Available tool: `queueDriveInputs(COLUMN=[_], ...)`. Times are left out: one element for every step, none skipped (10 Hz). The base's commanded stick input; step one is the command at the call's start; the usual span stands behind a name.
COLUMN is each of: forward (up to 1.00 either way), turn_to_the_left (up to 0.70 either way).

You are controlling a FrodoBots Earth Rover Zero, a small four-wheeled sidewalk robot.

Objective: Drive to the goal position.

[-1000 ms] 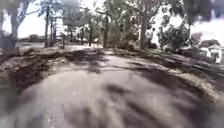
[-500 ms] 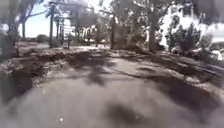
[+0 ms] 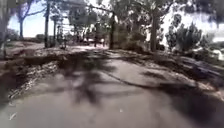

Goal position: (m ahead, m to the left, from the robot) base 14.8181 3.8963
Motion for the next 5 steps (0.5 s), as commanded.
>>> queueDriveInputs(forward=[1.0,1.0,1.0,1.0,1.0], turn_to_the_left=[0.0,0.06,0.14,0.23,0.05])
